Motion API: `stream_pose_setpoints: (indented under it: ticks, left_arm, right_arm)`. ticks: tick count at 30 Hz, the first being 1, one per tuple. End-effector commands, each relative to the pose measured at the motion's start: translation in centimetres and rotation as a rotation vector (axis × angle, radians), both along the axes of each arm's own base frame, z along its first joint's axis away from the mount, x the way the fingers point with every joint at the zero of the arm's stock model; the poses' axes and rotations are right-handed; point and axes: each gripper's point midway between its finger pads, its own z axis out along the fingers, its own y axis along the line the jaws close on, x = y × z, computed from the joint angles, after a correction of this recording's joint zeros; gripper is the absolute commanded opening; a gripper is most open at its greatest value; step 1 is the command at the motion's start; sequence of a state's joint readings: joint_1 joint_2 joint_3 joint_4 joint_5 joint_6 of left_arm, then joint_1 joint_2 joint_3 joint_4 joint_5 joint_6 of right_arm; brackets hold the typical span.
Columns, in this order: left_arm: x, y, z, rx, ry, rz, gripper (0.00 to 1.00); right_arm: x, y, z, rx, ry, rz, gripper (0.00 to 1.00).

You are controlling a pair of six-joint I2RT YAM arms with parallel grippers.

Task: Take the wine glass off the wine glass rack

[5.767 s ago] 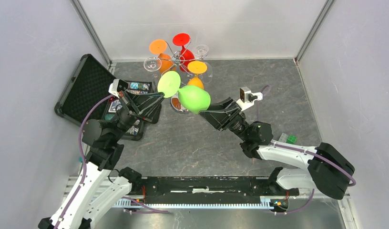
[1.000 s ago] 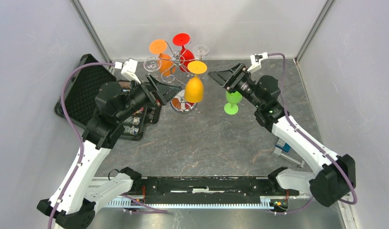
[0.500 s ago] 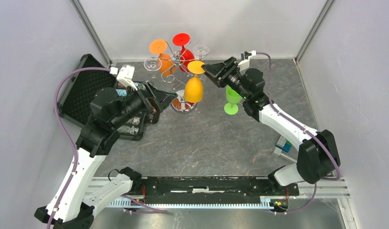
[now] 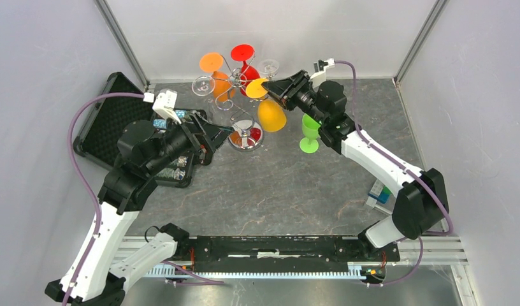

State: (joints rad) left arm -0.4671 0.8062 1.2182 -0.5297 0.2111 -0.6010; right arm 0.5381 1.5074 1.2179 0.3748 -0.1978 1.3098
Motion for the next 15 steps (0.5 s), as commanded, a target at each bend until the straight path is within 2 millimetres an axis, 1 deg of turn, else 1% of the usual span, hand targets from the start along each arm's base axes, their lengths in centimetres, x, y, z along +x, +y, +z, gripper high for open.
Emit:
stream_pose_setpoints:
  ticks: [1,4,10,11,12,13,14,15]
  left_arm:
    - [-0.54,0.5,1.92,0.002,-0.078,0.002,1.0]
    - [-0.73,0.43,1.97,0.003,-0.081,-0.007,1.0]
    - [-0.77,0.46,1.93,0.003,-0.082,-0.007,1.0]
    - [-0.78,0.45,1.93,0.003,-0.082,-0.008,1.0]
    - [-0.79,0.44,1.89,0.004,-0.081,-0.008,1.0]
    - [-0.76,0.44,1.85,0.004,-0.08,-0.008,1.0]
    - [-0.75,0.44,1.85,0.004,-0.08,-0.007,1.0]
    - [-0.75,0.46,1.86,0.004,-0.08,-0.006,1.0]
  right_arm:
    - [0.18,0.04,1.27,-0.021,-0.022,-0.029,0.31]
    - [0.32,0.0,1.06,-0.03,-0.016,-0.035,0.25]
    - [0.62,-0.09,0.63,-0.073,-0.006,-0.047,0.26]
    - [0.67,-0.14,0.63,-0.076,-0.007,-0.051,0.25]
    - [0.65,-0.13,0.7,-0.078,-0.009,-0.052,0.23]
    - [0.72,-0.18,0.77,-0.081,-0.01,-0.054,0.17]
    - [0.75,-0.23,0.89,-0.081,-0.012,-0.058,0.08]
    - [0.79,-0.34,1.25,-0.076,-0.017,-0.066,0.01]
